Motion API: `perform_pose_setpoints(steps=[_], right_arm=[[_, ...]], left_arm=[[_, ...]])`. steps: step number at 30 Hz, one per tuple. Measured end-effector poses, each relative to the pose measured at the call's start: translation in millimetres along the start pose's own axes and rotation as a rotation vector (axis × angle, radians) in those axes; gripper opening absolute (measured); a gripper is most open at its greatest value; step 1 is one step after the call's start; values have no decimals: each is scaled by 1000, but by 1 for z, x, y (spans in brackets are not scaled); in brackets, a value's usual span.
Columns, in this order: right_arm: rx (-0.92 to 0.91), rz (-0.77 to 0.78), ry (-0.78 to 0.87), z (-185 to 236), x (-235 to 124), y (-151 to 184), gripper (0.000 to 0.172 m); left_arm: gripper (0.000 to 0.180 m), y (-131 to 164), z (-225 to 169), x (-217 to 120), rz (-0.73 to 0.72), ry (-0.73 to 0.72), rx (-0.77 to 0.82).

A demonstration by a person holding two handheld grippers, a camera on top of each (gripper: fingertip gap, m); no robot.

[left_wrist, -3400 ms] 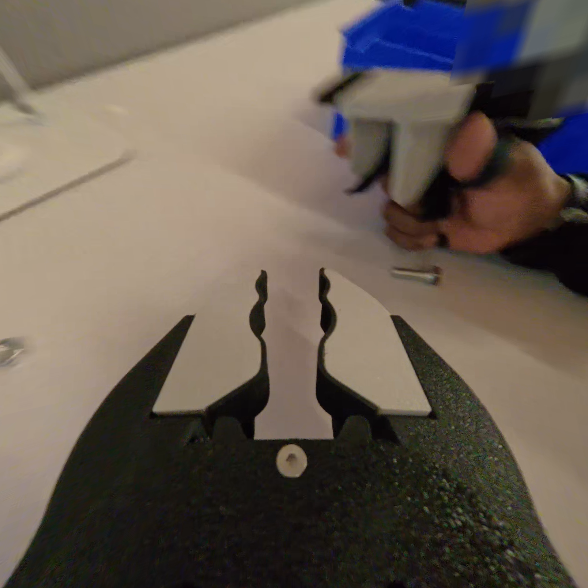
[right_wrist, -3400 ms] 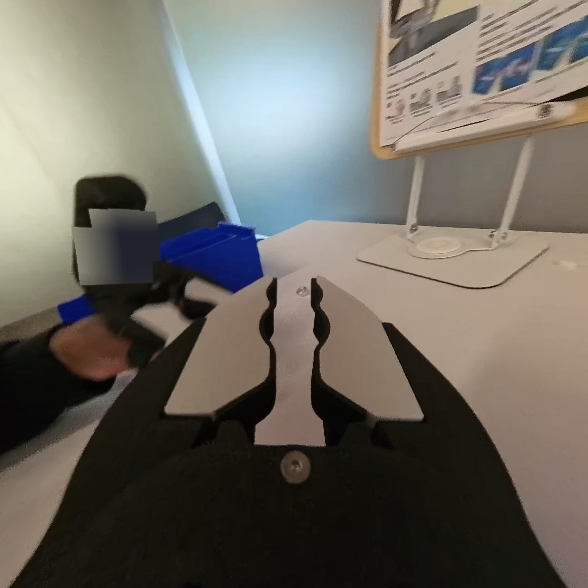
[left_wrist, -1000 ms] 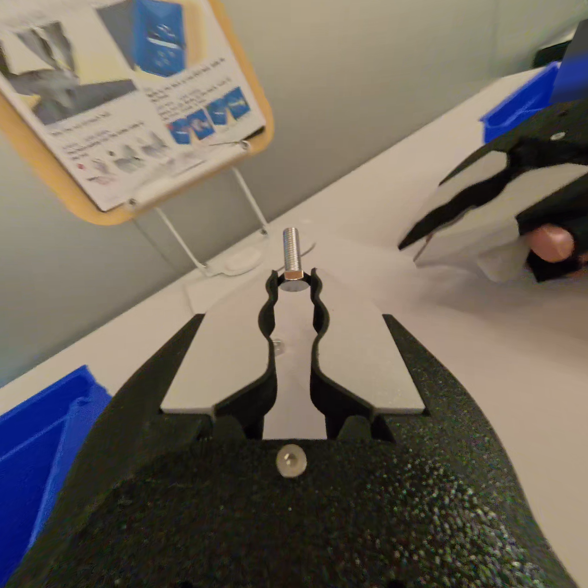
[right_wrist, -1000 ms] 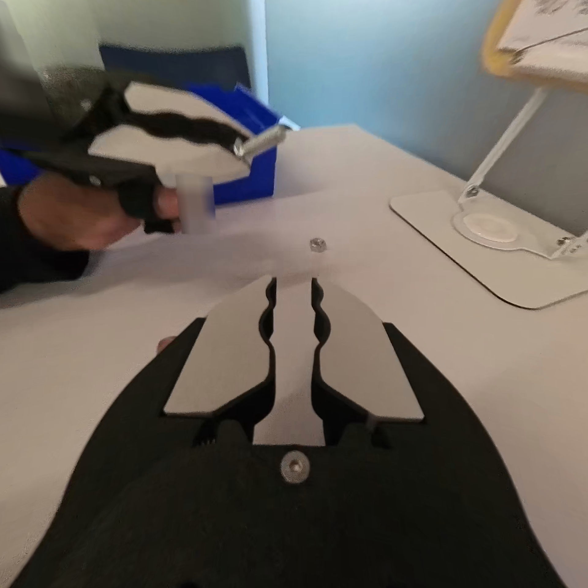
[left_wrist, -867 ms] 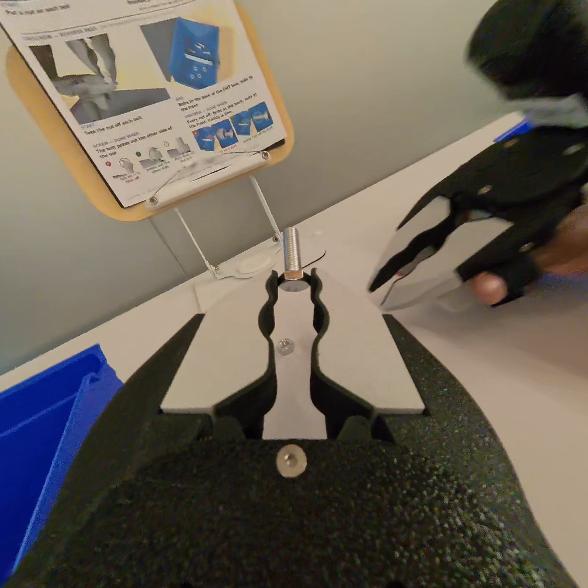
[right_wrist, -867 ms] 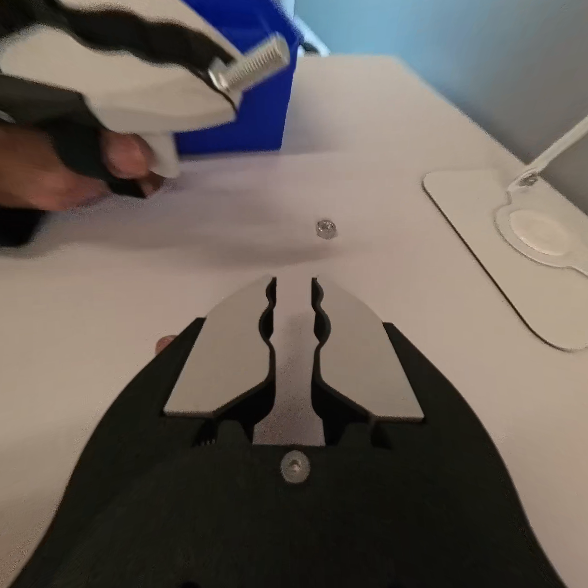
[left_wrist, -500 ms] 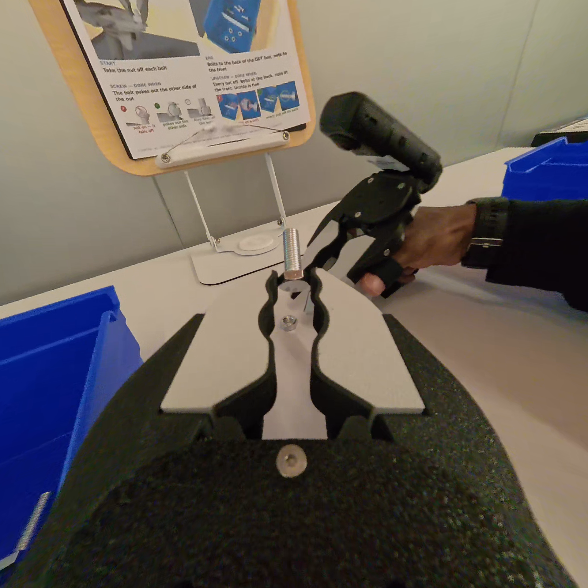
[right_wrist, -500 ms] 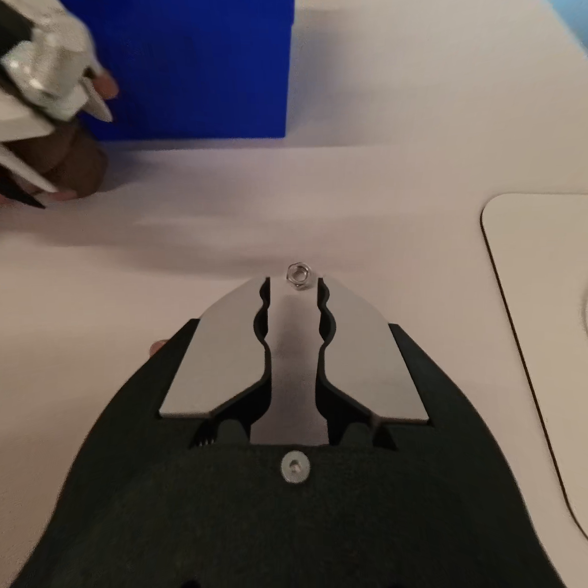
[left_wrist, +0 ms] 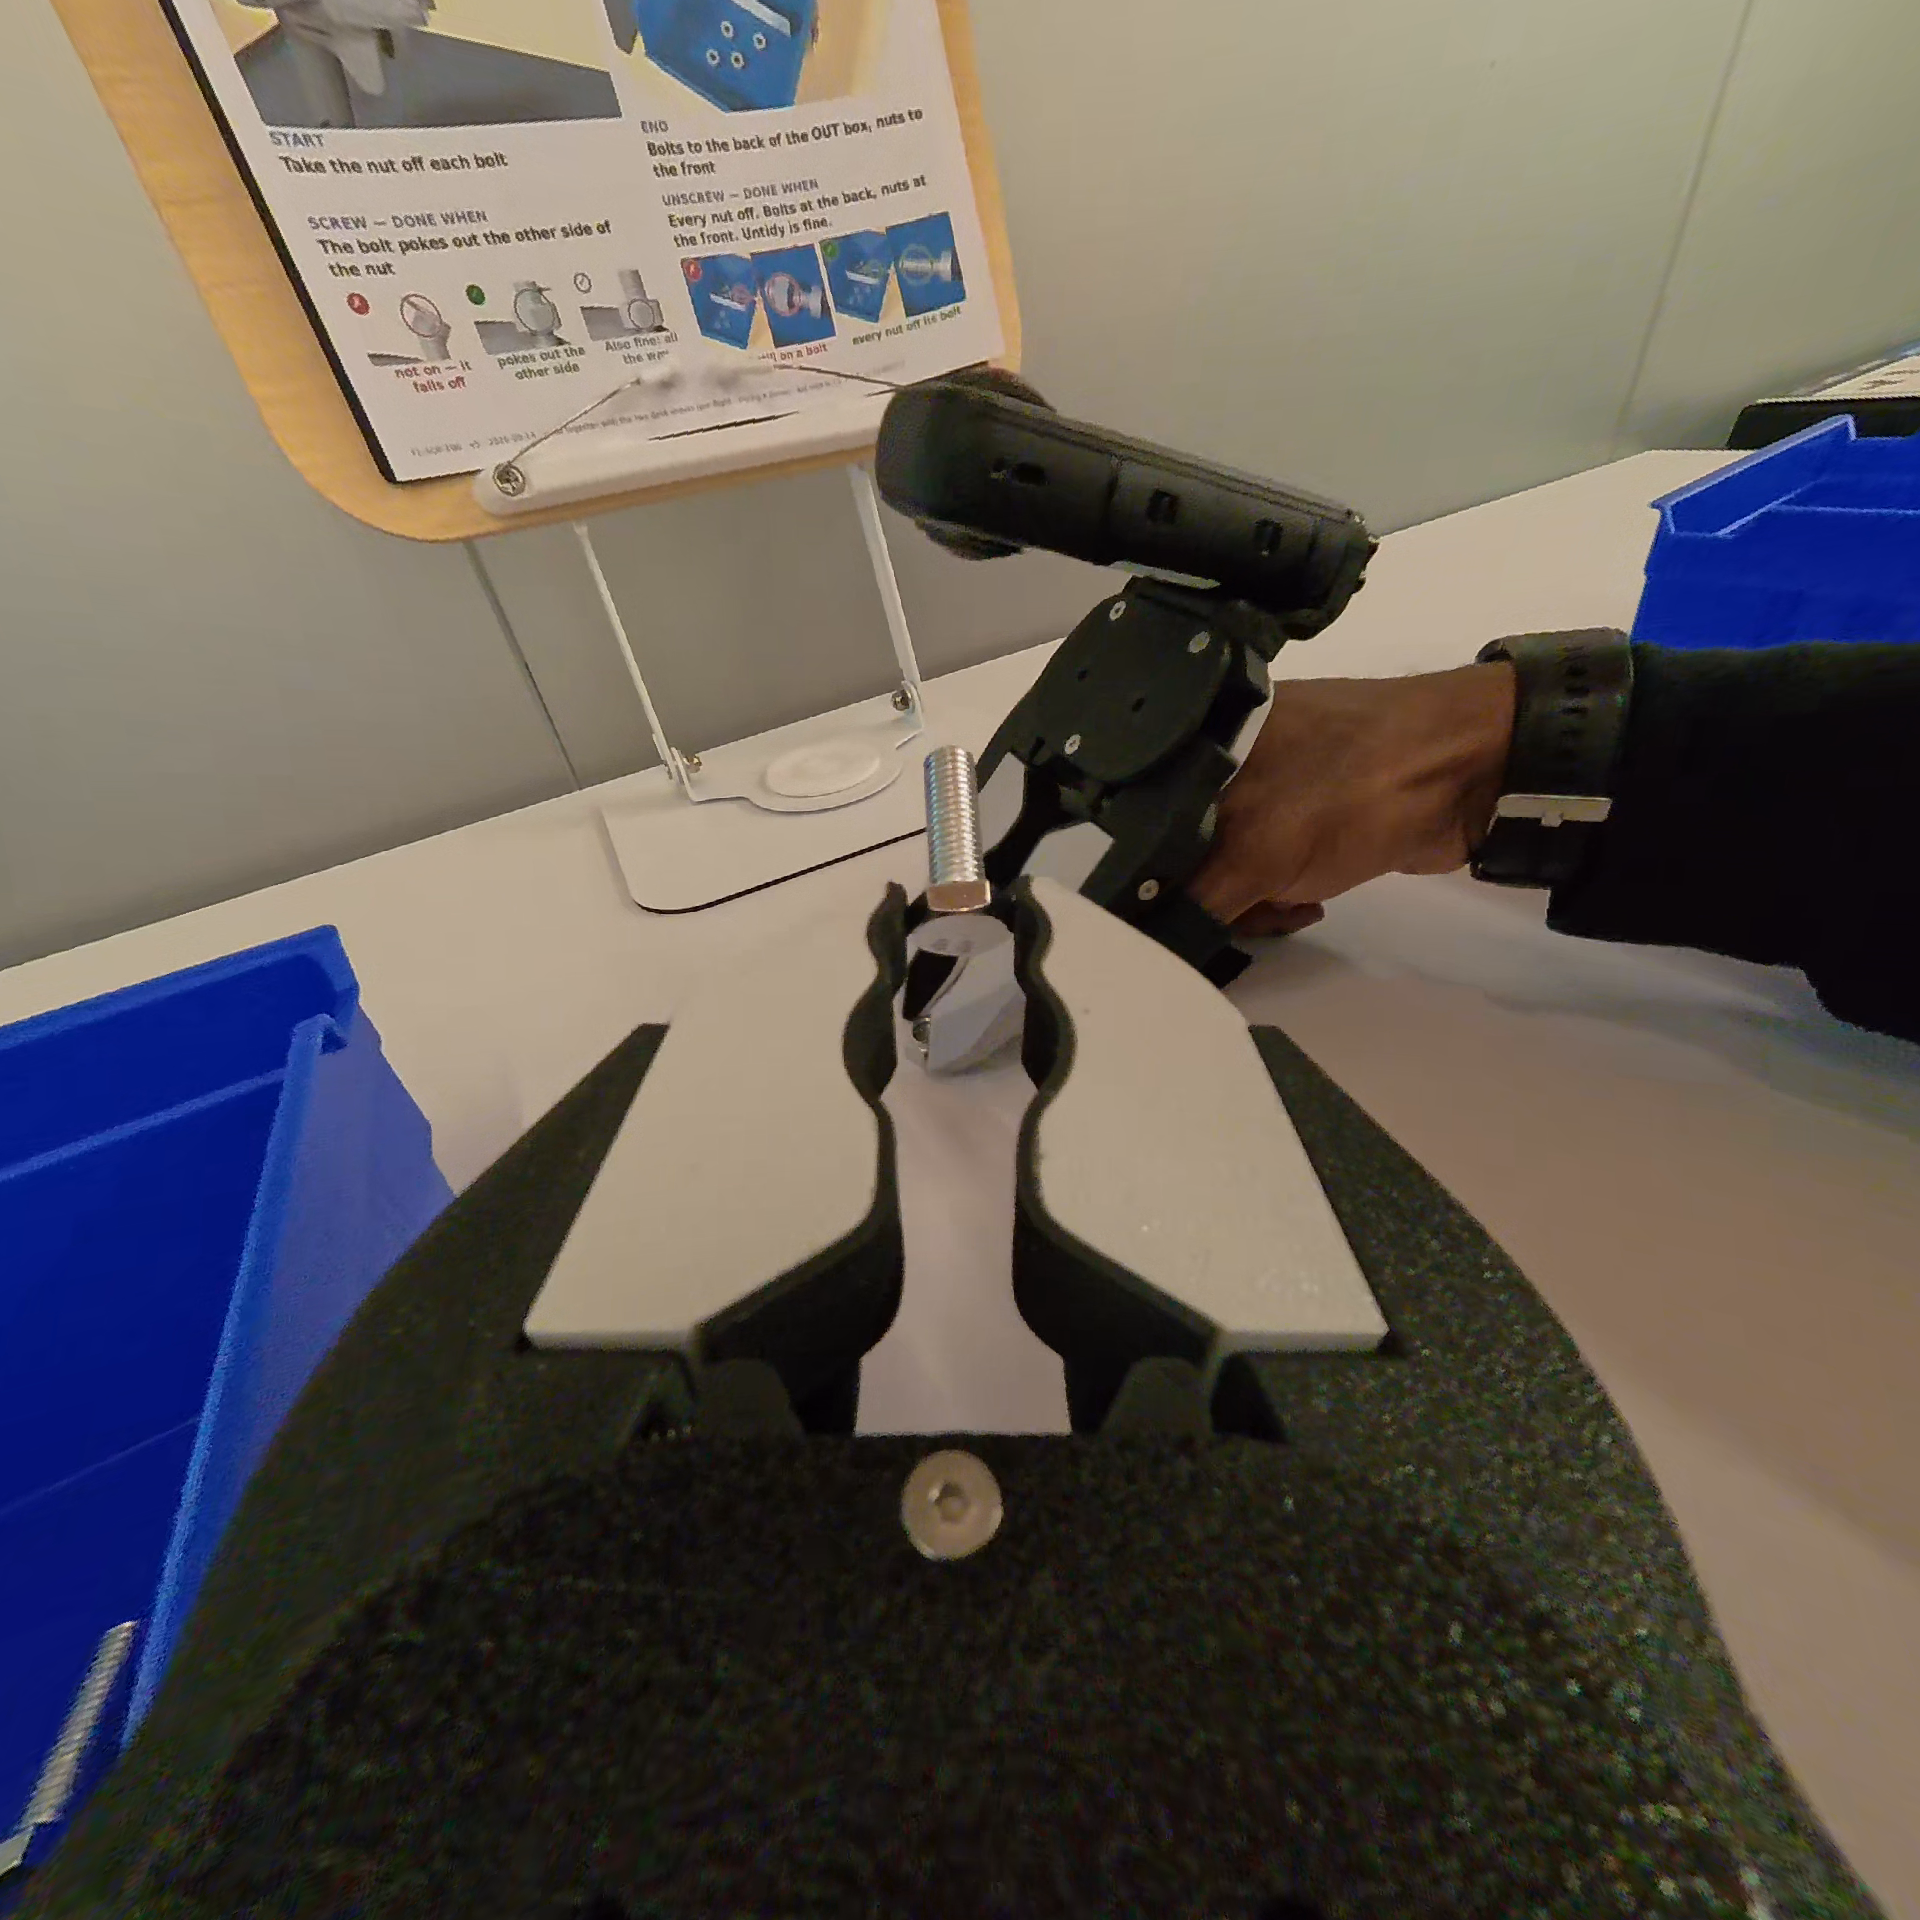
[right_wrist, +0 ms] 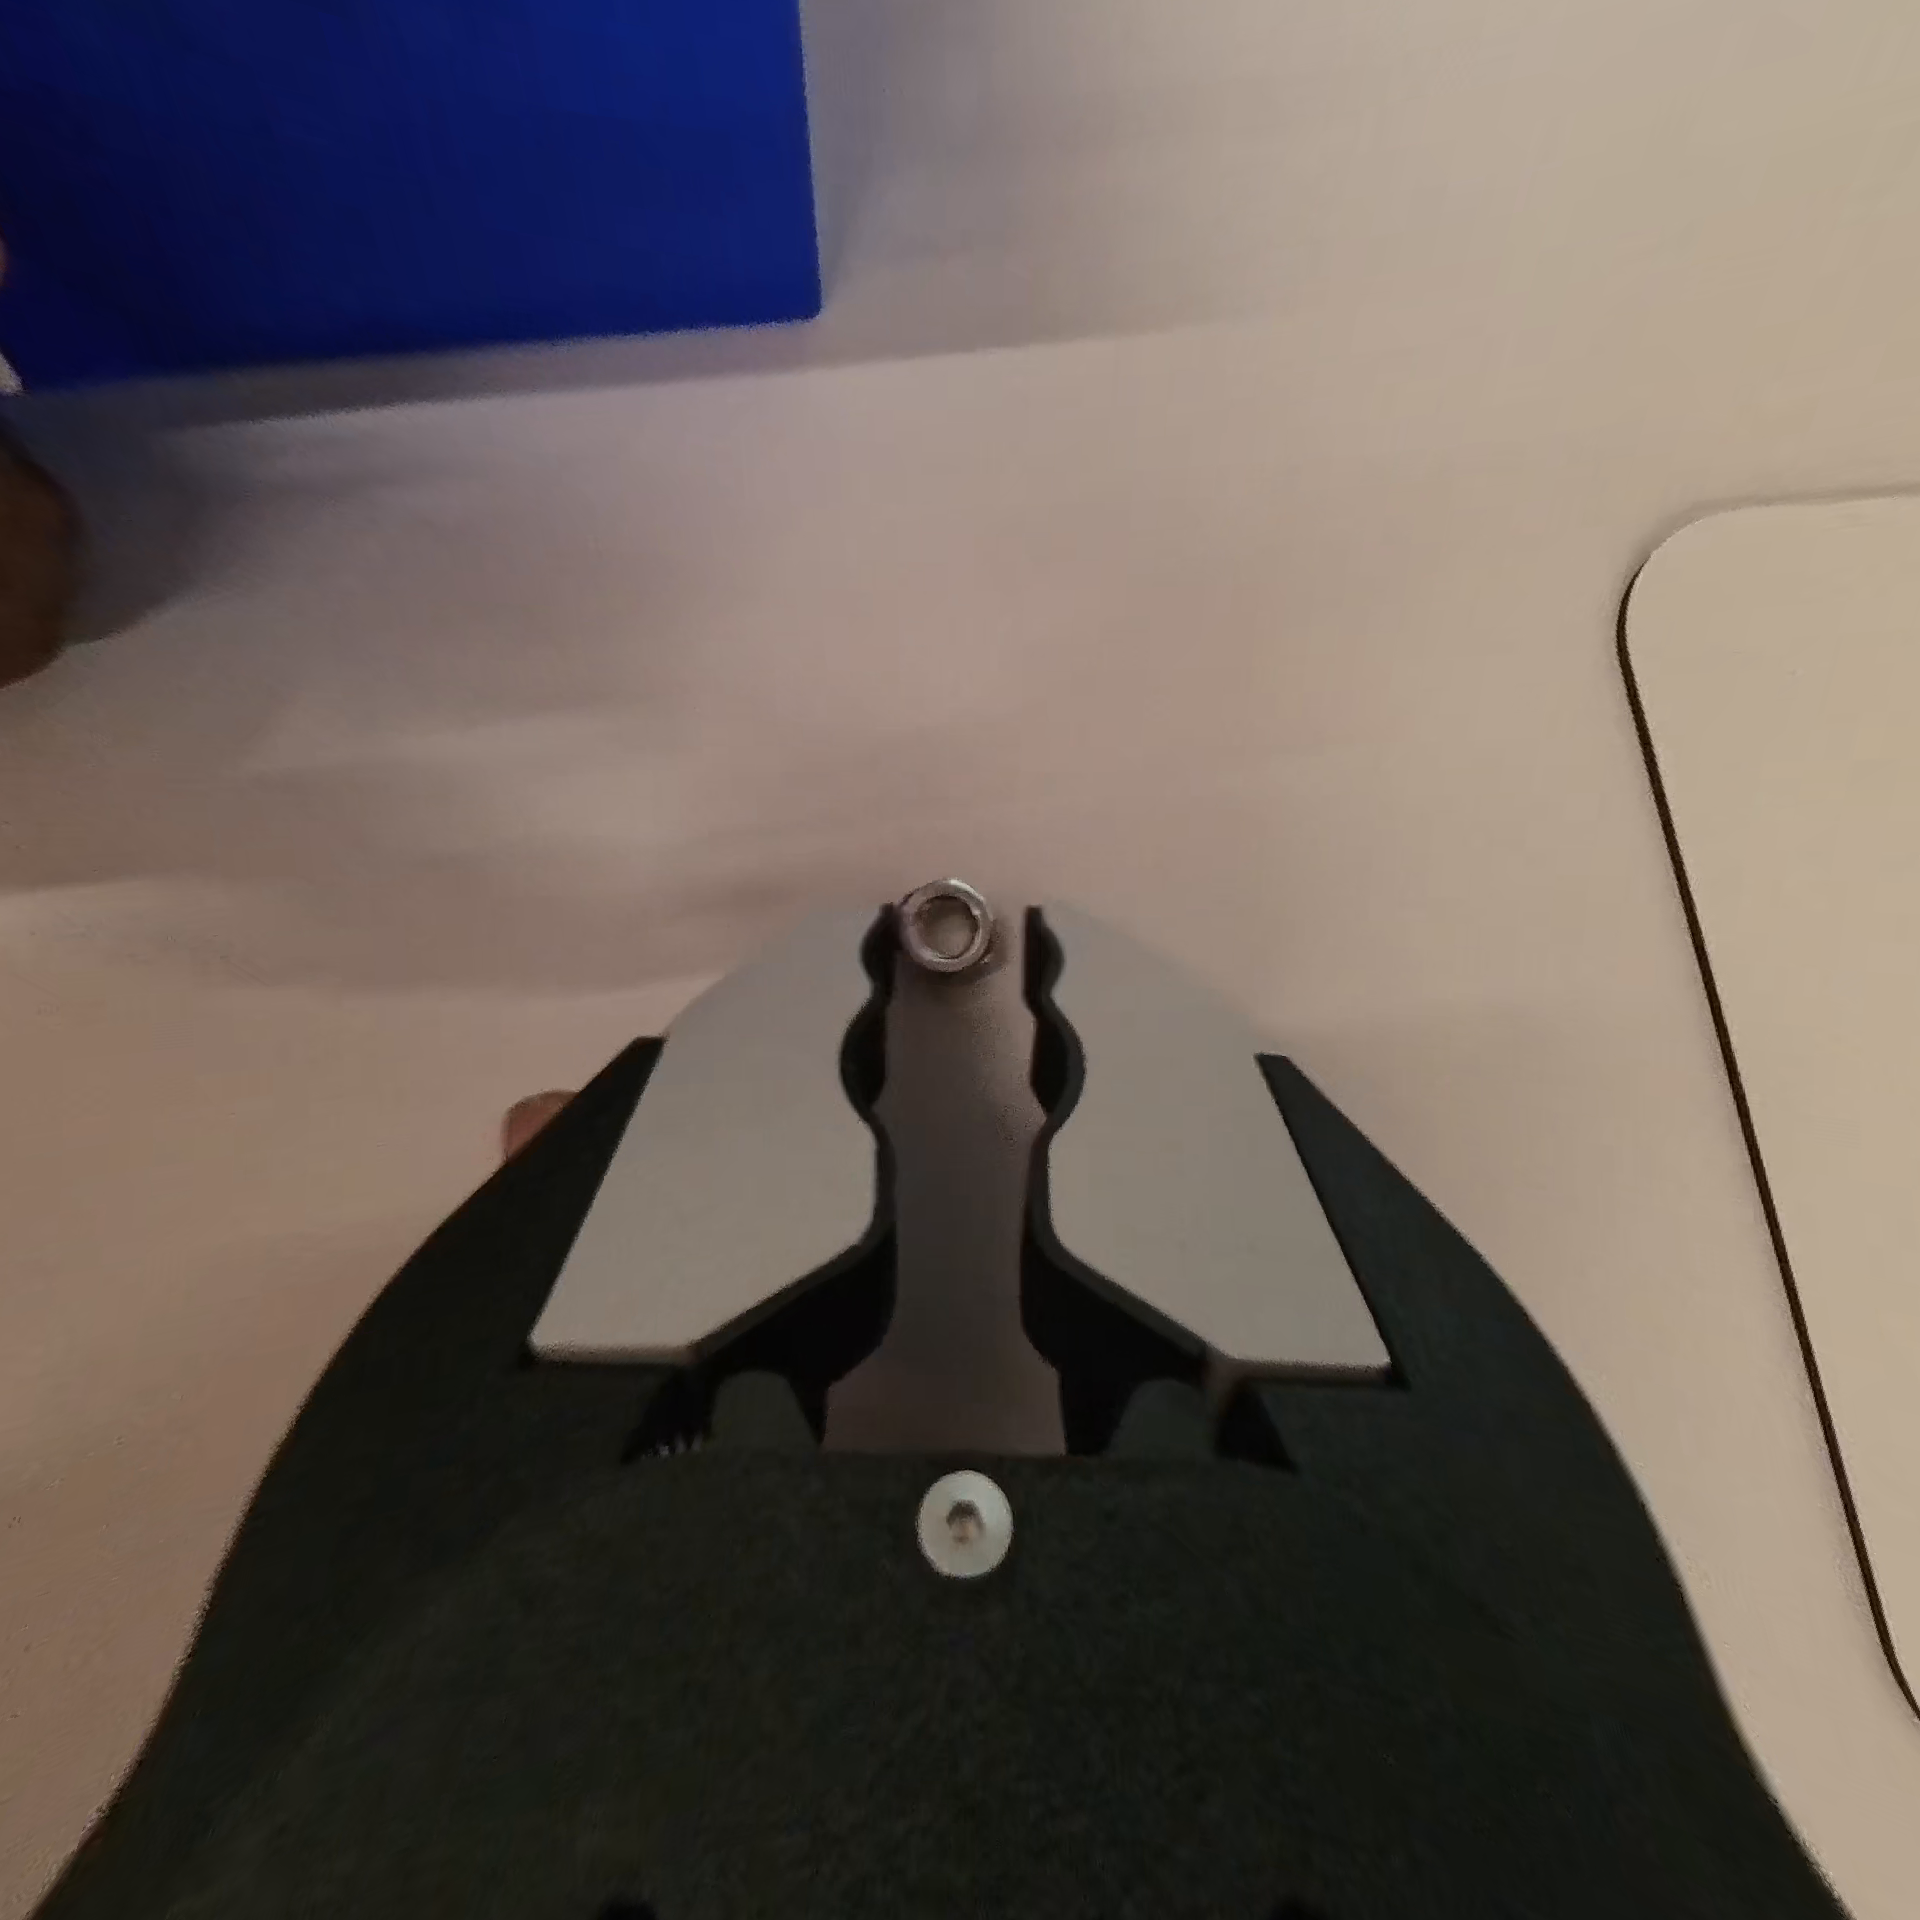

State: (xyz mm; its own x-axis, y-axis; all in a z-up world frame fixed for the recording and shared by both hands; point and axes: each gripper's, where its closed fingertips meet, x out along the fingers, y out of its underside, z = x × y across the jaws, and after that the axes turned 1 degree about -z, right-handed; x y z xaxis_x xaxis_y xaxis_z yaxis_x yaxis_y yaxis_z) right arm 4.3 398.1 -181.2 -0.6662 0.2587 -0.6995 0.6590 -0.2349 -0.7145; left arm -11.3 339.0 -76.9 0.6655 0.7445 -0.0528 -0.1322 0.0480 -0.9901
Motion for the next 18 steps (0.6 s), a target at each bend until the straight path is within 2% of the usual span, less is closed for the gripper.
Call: perform_pose_setpoints(steps=[1,7,11,15,18], right_arm=[[5,1,2,0,0,0,17],[18,-33,56,-4,-6,-1,17],[118,-283,73,4,-43,-14,17],[156,-574,62,16,-109,-28,17],[178,-827,-34,38,-156,-37,17]], left_arm=[[19,0,0,0,0,0,0],[19,0,0,0,0,-2,-2],[19,-6,-4,-2,-45,22,-4],[19,-22,-19,-6,-141,104,-11],[19,-27,-27,-8,-176,149,-24]])
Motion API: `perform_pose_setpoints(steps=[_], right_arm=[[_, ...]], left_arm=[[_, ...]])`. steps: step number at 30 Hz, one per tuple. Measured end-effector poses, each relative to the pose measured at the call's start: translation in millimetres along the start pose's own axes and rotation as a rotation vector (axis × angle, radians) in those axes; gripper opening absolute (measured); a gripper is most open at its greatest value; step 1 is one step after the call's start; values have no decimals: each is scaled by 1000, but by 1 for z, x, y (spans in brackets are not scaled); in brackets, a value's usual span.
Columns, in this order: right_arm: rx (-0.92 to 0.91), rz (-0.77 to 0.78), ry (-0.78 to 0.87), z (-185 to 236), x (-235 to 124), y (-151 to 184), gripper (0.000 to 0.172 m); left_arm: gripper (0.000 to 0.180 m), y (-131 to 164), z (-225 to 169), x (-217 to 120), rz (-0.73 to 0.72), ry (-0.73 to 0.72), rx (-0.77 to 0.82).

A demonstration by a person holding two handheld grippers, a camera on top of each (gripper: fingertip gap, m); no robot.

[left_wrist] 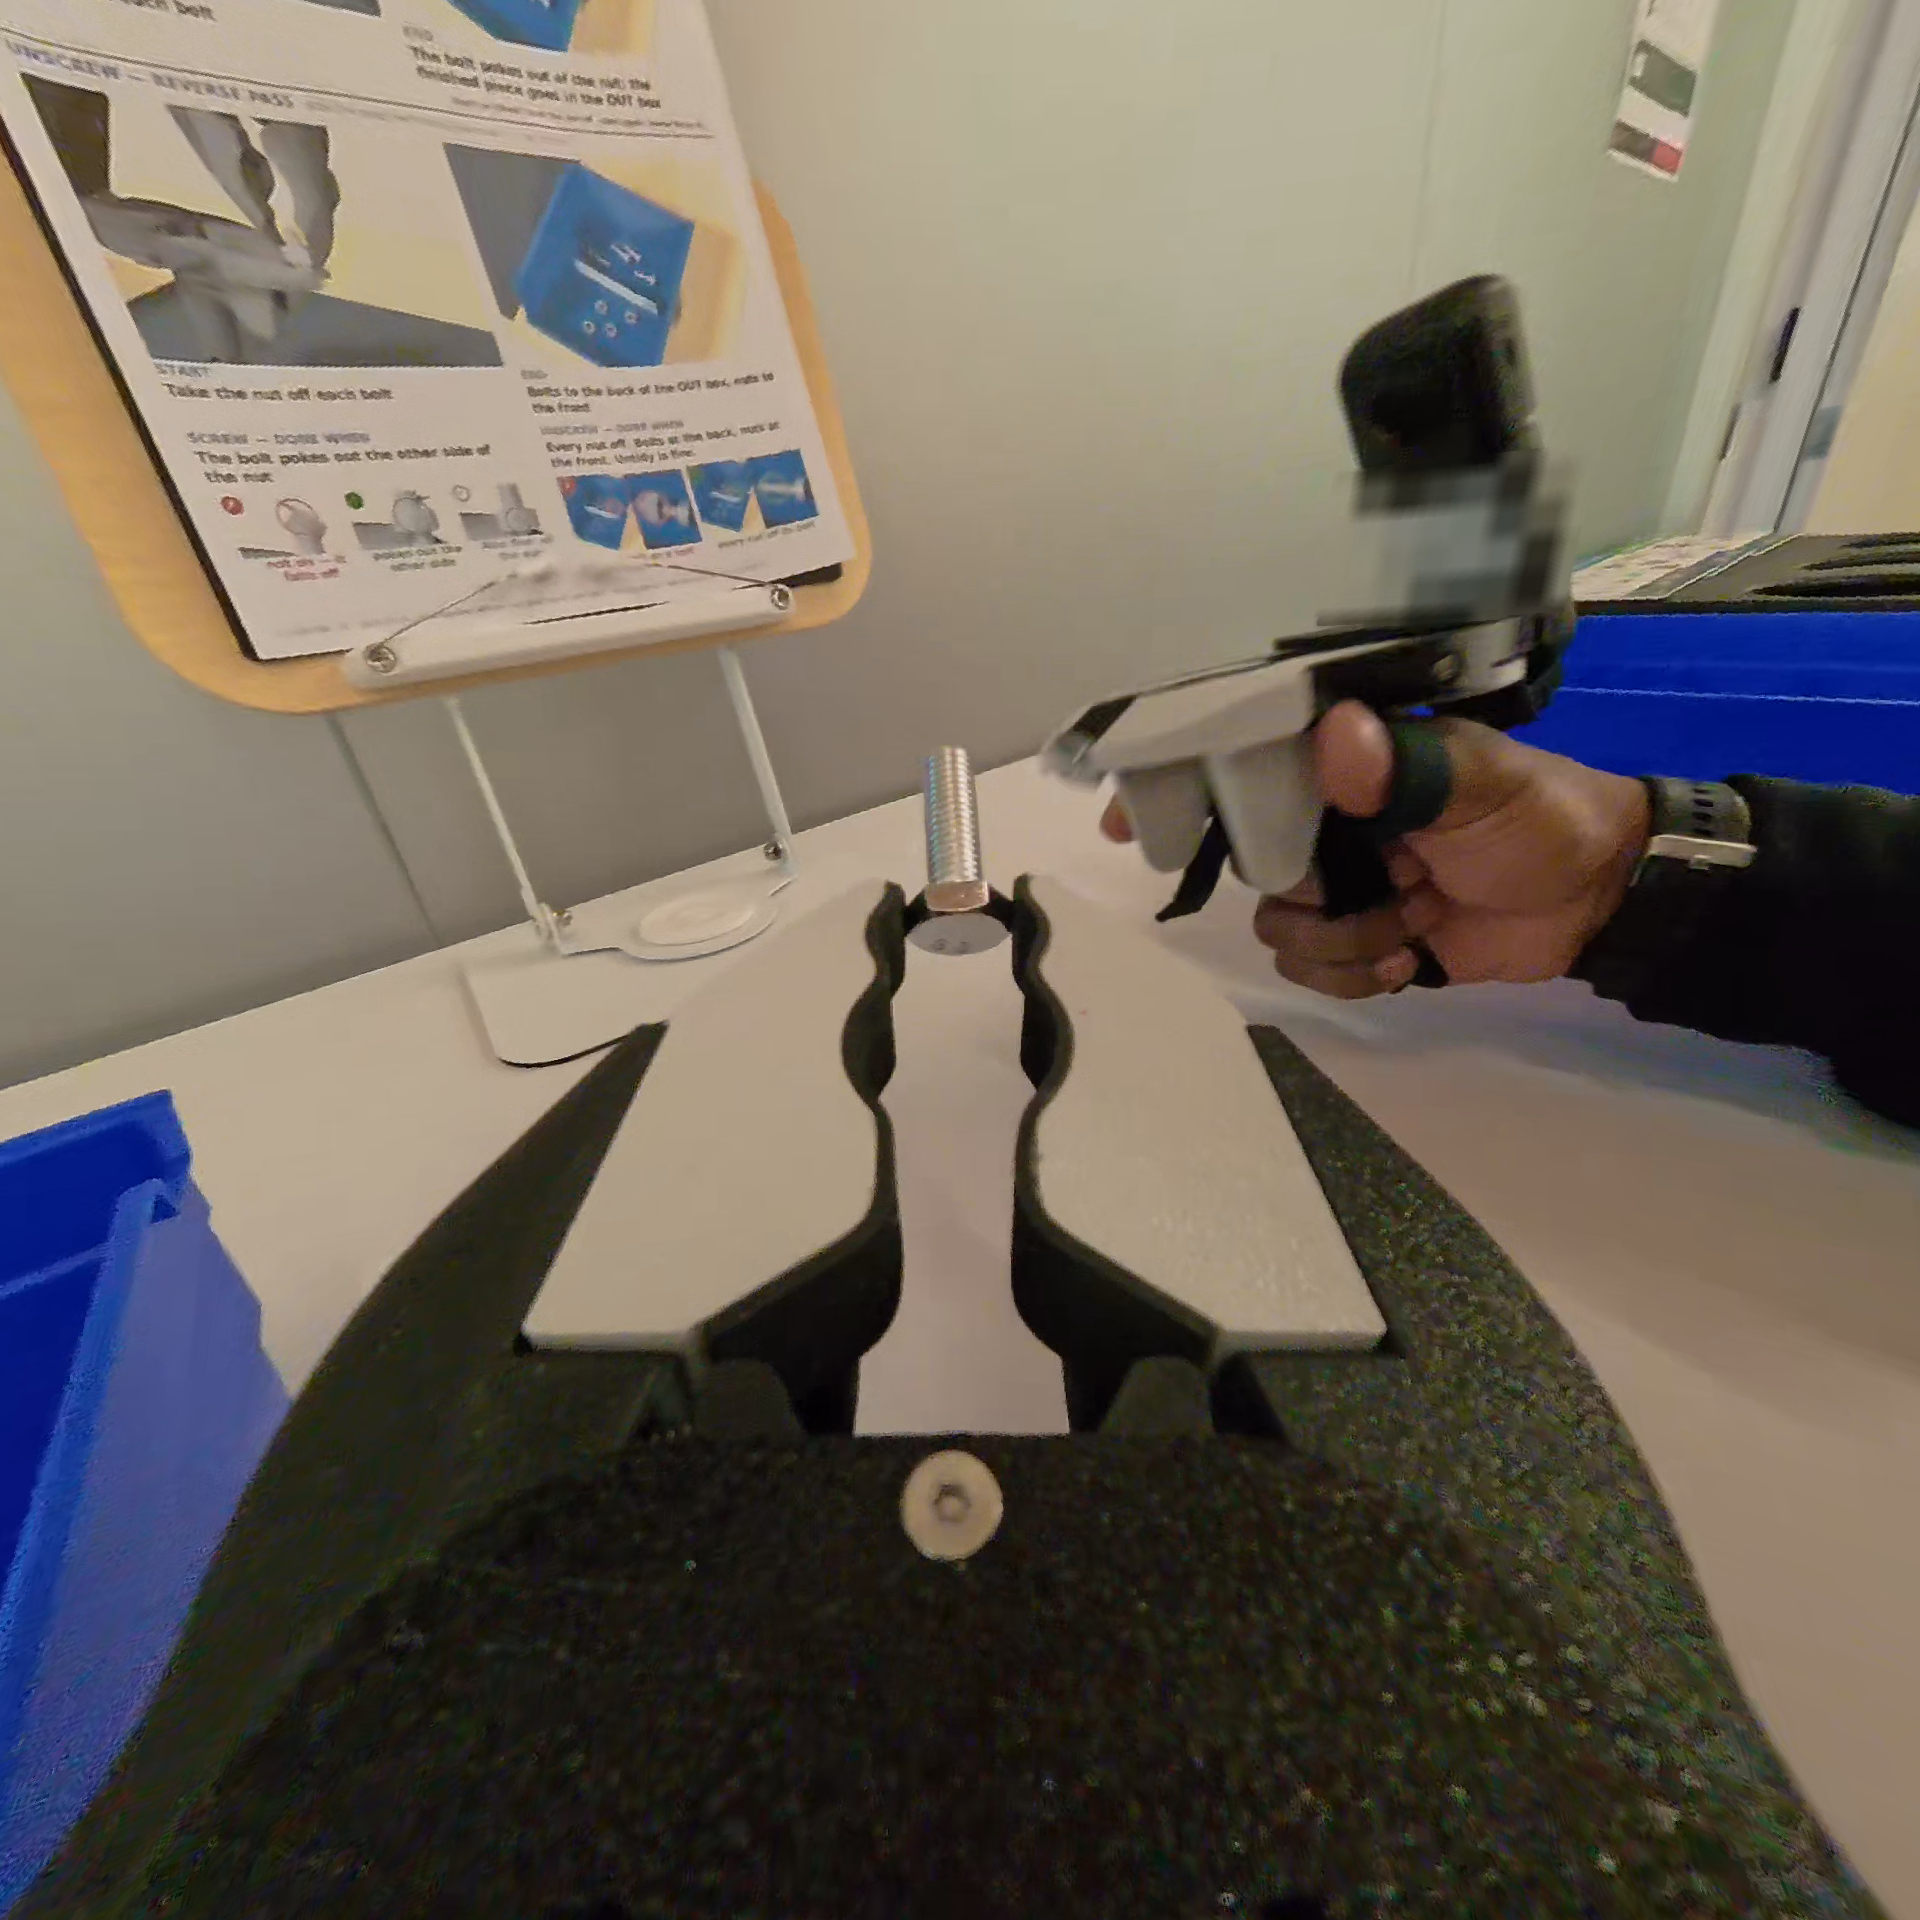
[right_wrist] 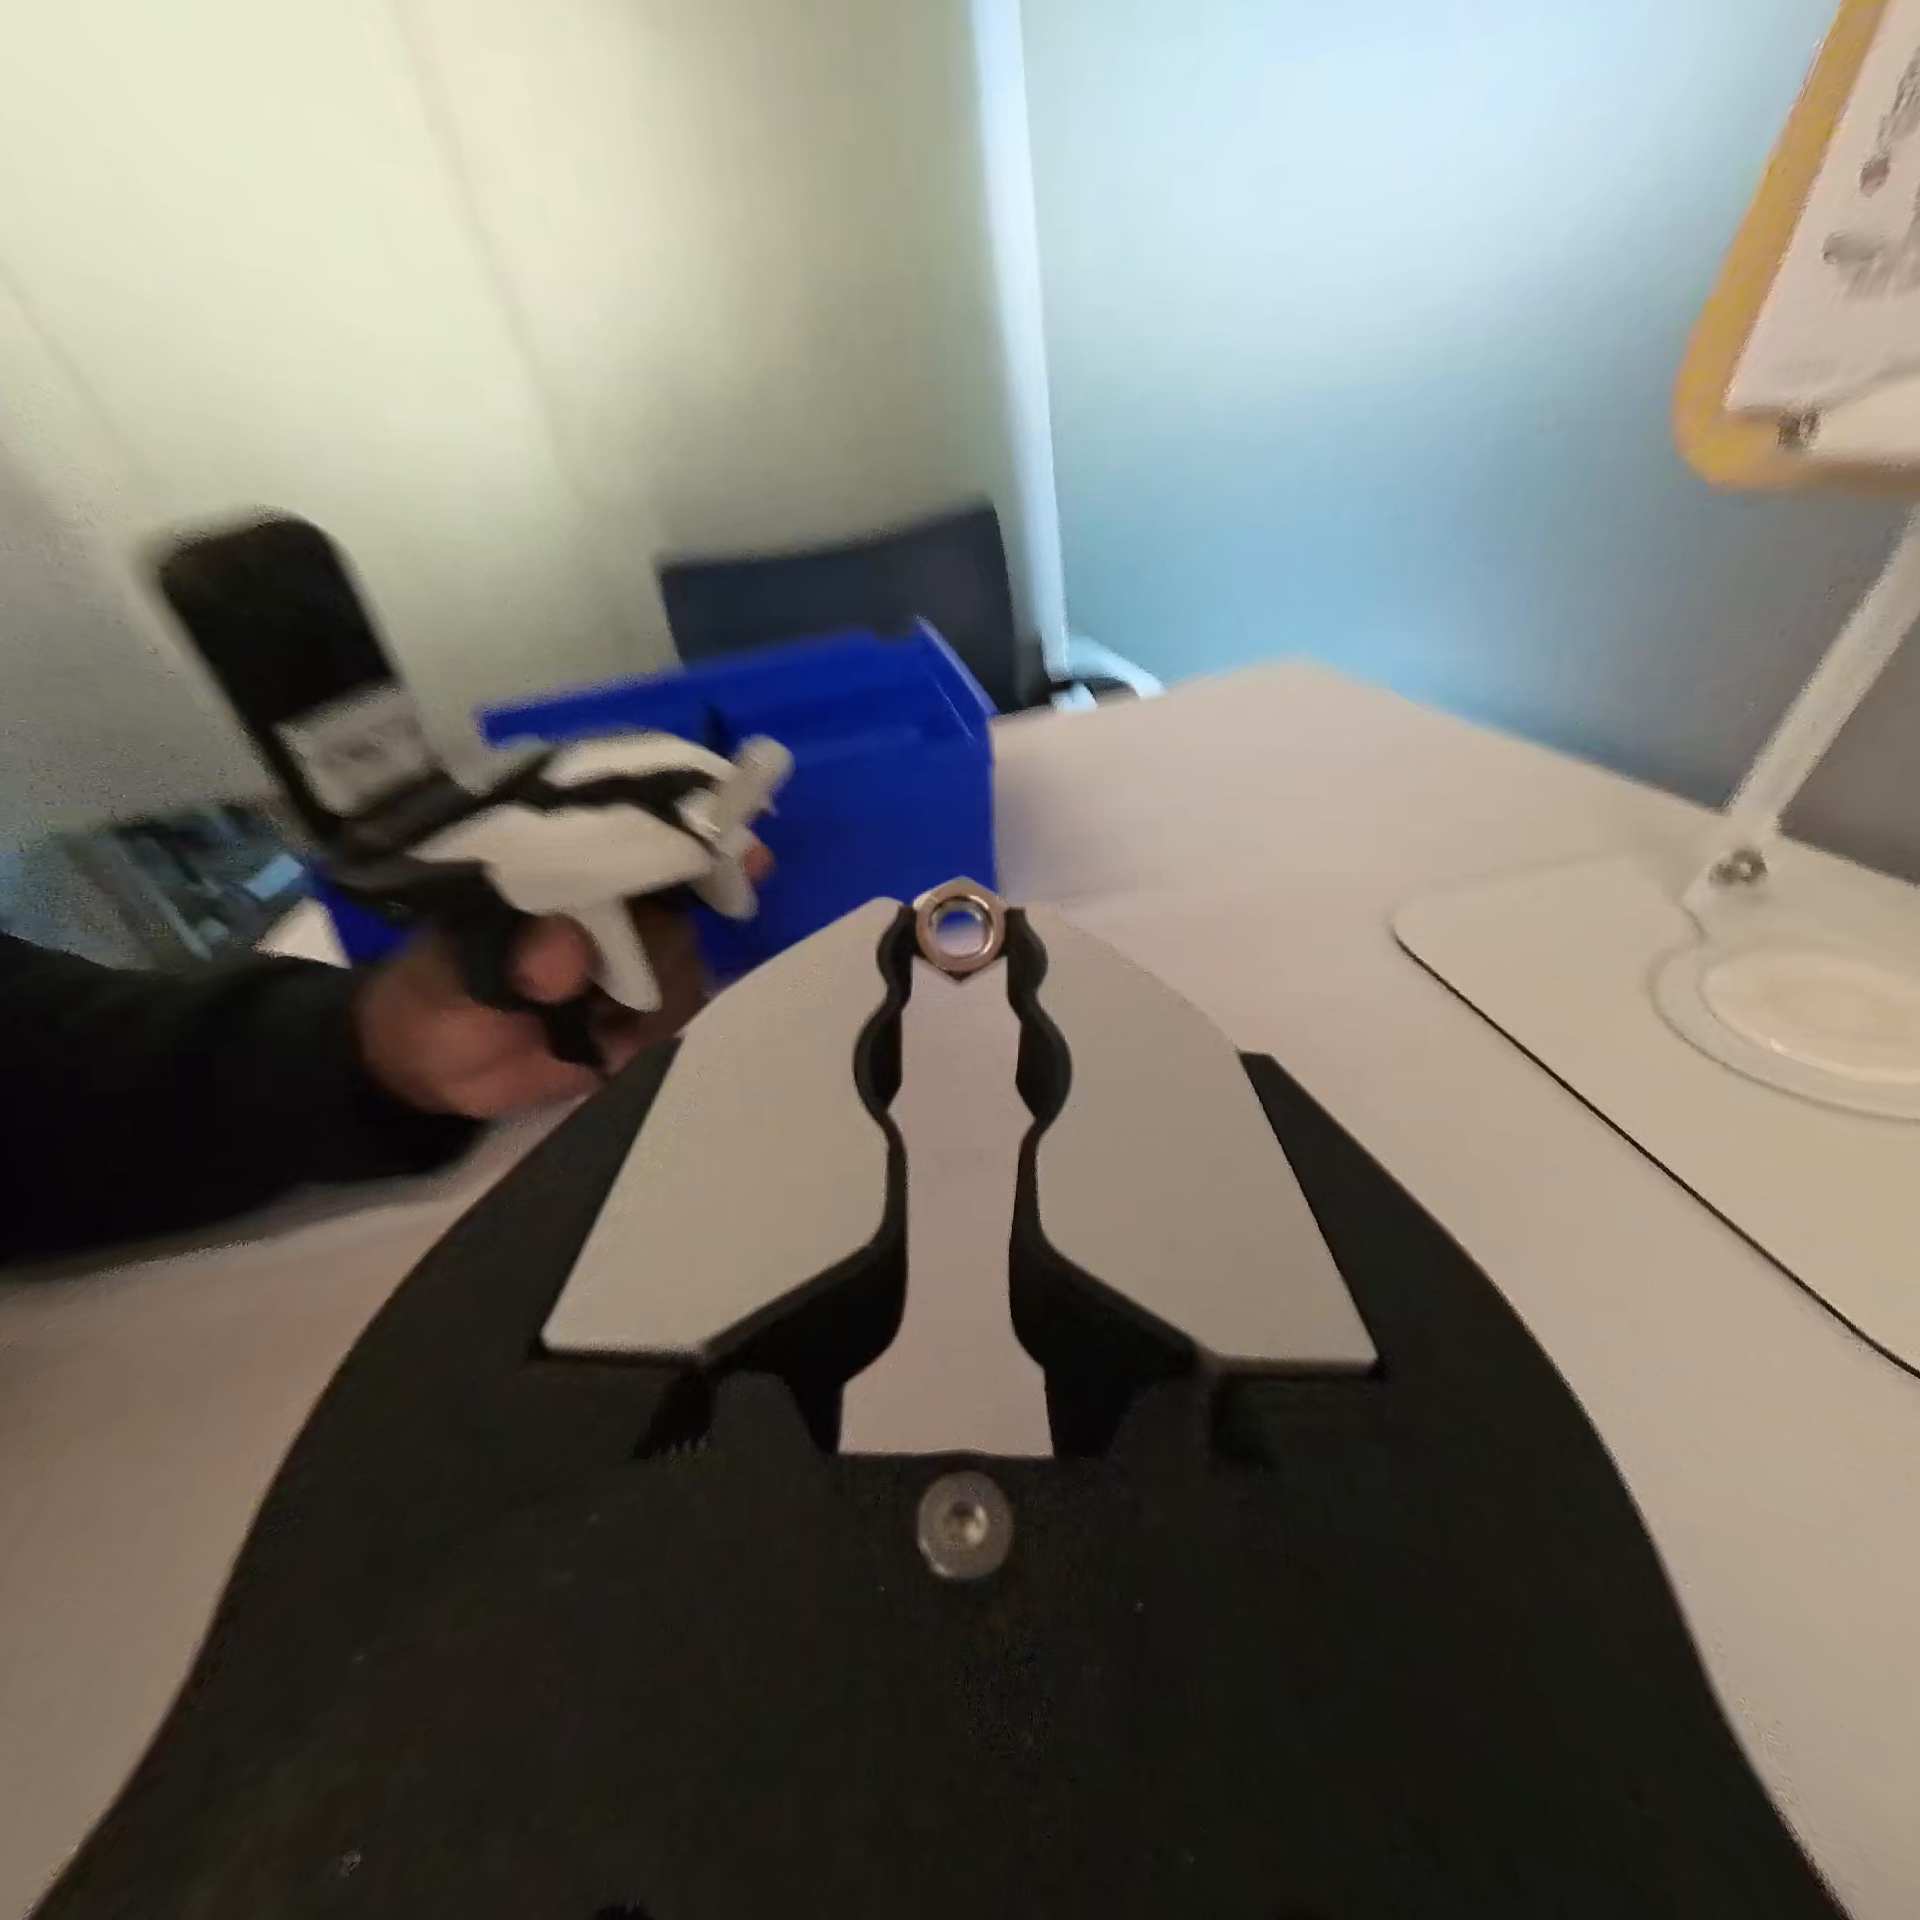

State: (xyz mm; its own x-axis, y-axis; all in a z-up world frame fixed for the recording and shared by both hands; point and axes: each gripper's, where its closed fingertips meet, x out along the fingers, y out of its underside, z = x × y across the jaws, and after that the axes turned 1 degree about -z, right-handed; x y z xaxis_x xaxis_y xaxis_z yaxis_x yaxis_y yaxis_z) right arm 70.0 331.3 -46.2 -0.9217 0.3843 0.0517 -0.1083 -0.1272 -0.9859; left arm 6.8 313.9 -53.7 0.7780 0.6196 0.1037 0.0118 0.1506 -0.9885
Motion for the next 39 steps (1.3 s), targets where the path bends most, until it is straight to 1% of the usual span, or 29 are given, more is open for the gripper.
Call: perform_pose_setpoints(steps=[1,3,5,9,15,20,24,27,32,34,37,39], right_arm=[[11,-49,-35,8,-6,-7,17],[12,-92,-71,17,-13,-13,17],[-14,-90,-62,16,-13,-11,17],[-10,-71,-54,14,-8,-1,17],[-24,-53,-86,21,-4,3,17],[20,-98,-199,31,-10,-4,17],[34,-131,-281,42,-12,-8,16],[34,-151,-331,51,-15,-12,17],[70,-190,-414,62,-20,-19,17],[73,-175,-454,70,-19,-18,17],[56,-127,-493,79,-15,-12,17],[57,-108,-511,83,-14,-9,17]], left_arm=[[19,0,-1,0,-2,7,-4],[19,2,-4,2,-3,20,-17],[19,5,-6,4,4,32,-30],[19,8,-9,5,18,45,-10],[19,9,-11,6,26,62,-9],[19,6,-18,5,7,141,-38],[19,0,-36,4,-34,239,-55],[19,-6,-44,3,-60,268,-39],[19,-13,-57,2,-100,320,-58],[19,-13,-63,2,-90,346,-56],[19,-8,-67,2,-44,347,-2],[19,-9,-69,1,-41,354,15]])
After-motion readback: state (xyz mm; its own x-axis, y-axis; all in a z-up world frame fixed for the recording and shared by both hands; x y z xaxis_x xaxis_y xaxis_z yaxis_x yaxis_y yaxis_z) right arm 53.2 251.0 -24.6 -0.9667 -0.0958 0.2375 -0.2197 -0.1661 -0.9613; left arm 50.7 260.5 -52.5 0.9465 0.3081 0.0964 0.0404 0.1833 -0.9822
